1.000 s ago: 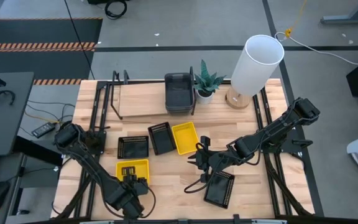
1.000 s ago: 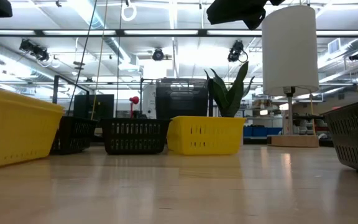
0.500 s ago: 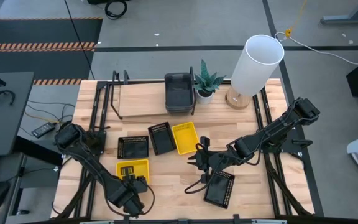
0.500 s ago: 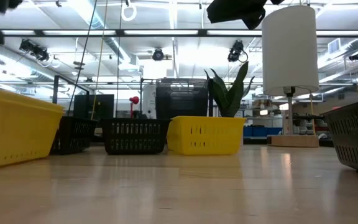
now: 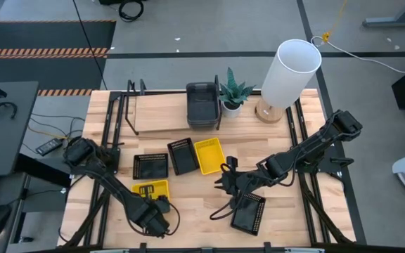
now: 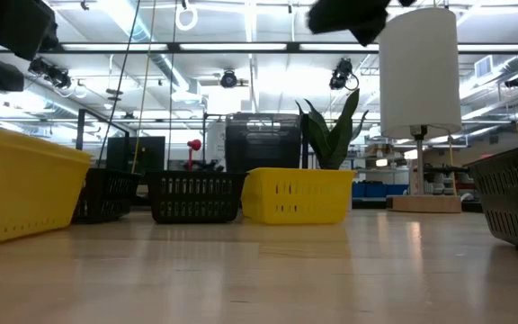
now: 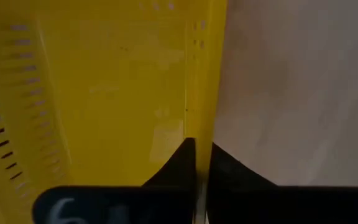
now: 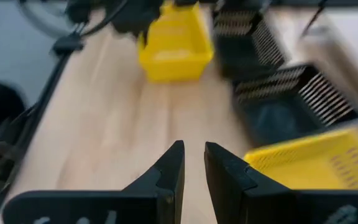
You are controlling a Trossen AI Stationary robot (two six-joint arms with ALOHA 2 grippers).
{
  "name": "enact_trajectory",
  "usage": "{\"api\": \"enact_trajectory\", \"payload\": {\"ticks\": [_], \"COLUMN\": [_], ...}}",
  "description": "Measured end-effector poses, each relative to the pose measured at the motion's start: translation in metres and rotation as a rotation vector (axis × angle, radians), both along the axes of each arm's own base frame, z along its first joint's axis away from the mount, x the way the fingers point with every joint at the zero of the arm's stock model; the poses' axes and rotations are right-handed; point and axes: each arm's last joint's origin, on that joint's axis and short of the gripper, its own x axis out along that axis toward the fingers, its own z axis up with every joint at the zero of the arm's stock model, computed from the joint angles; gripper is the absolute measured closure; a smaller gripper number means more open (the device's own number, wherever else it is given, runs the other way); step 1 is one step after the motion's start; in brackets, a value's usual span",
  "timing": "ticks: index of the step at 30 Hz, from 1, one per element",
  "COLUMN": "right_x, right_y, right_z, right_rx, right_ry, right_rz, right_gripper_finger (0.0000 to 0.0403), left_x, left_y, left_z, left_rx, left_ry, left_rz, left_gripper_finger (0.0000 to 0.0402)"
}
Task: Stack baskets on shelf by color
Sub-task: Stack the stacked yellow bins on the top yellow bin
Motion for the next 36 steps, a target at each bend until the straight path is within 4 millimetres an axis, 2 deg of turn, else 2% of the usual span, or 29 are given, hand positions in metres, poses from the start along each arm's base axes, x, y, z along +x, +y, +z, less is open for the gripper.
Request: {"api": "enact_trajectory", "payload": {"ticks": [3,9,12,17,22,25,31,36], "right_x": [-0.009,-0.023,-0.03,-0.042,-0.053,-0.058,-0.064,-0.064], "right_y": [0.0,0.001,0.006,0.018,0.03,0.033,0.037,0.037], "right_z": [0.005,0.01,0.01,0.008,0.007,0.009,0.009,0.01], "right_rx": [0.059,0.075,0.079,0.092,0.074,0.056,0.036,0.026], "right_ry": [0.043,0.074,0.091,0.121,0.109,0.091,0.068,0.059], "right_rz": [0.014,-0.065,-0.075,-0.096,-0.114,-0.134,-0.16,-0.167], "right_gripper_finger": [0.0334,0.0334,0.0334,0.0334,0.0335,0.0336,0.0336,0.0336], "left_x": [0.008,0.029,0.04,0.056,0.074,0.086,0.107,0.12], "left_y": [-0.007,-0.018,-0.013,0.0,0.025,0.046,0.091,0.123], "left_z": [0.014,0.058,0.075,0.091,0.094,0.093,0.093,0.093], "left_rx": [-0.064,-0.142,-0.078,0.109,0.304,0.357,0.408,0.453], "left_ry": [-0.023,-0.143,-0.224,-0.319,-0.299,-0.247,-0.168,-0.095], "left_rz": [-0.023,-0.151,-0.263,-0.544,-0.803,-0.933,-1.026,-1.194], "left_gripper_finger": [0.0388,0.0389,0.0389,0.0389,0.0388,0.0384,0.0389,0.0388]}}
